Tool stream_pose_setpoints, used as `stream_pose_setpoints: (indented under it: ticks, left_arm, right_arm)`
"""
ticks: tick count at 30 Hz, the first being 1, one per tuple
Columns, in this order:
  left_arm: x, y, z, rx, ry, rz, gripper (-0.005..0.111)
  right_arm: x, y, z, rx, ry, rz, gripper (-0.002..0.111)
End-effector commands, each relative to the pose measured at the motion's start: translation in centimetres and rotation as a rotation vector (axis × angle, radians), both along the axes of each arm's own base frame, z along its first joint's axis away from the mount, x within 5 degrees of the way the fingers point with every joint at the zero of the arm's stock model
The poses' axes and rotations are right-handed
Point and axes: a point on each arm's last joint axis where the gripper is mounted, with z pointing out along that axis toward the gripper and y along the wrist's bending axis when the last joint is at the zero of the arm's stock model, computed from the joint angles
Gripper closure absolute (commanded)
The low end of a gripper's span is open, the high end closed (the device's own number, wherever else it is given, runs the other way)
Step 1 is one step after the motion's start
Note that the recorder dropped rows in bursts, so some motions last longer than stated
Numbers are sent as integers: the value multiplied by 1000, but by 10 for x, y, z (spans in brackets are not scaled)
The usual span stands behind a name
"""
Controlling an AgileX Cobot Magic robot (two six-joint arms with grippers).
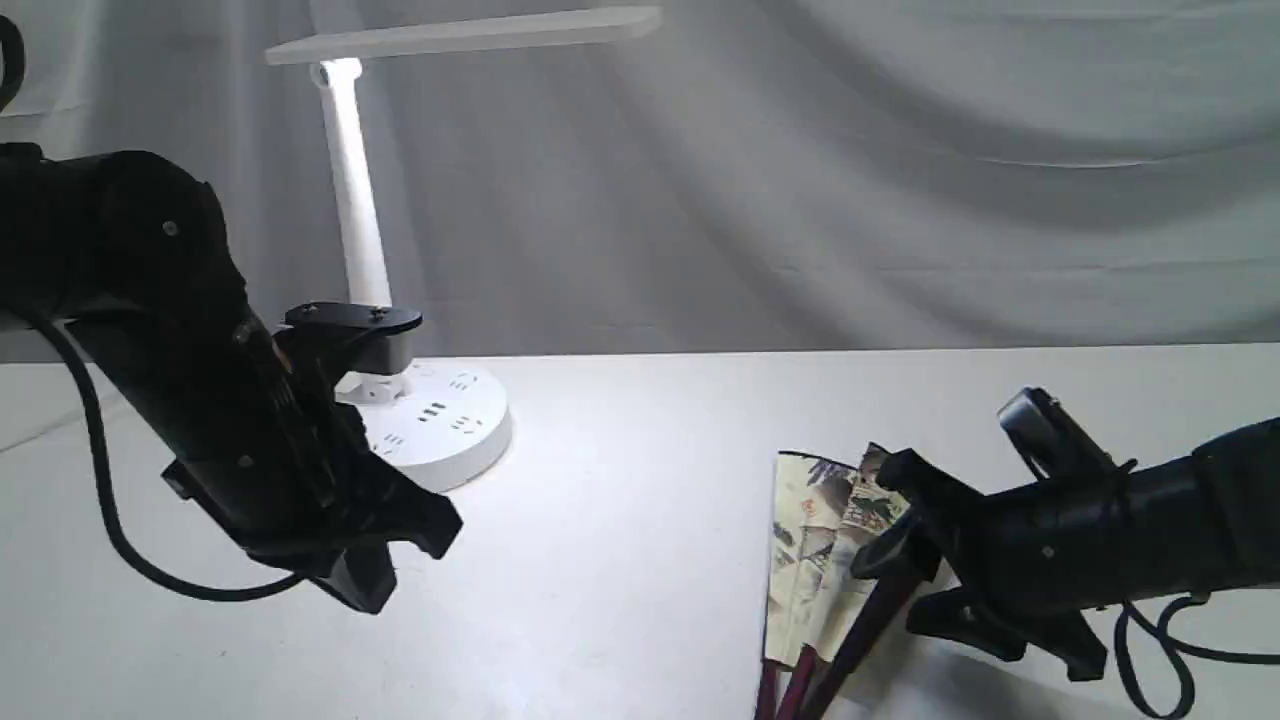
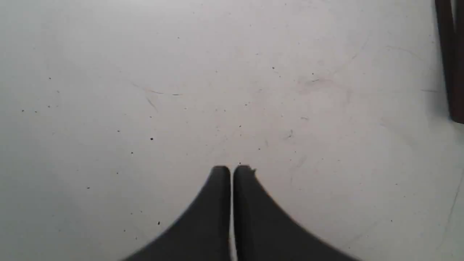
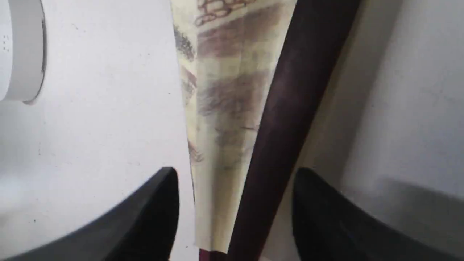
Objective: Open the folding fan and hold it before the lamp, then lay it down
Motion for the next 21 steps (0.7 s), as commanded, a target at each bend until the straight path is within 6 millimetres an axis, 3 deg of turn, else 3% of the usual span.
stream_pose_setpoints:
  ticks: [1,6,12,21]
  left_arm:
    - [0,0,3,-16,-18,5,107]
    - [0,0,4,-18,-19,6,107]
    - [-1,0,3,-17,-16,5,107]
    - [1,0,4,-21,-34,8,107]
  right_arm:
    - [0,-1,-8,27,16,-15,60]
    - [4,6,-18,123,-10,-7,60]
    - [4,4,-29,99,18,-35,60]
    - [5,4,-29,104,14,-52,60]
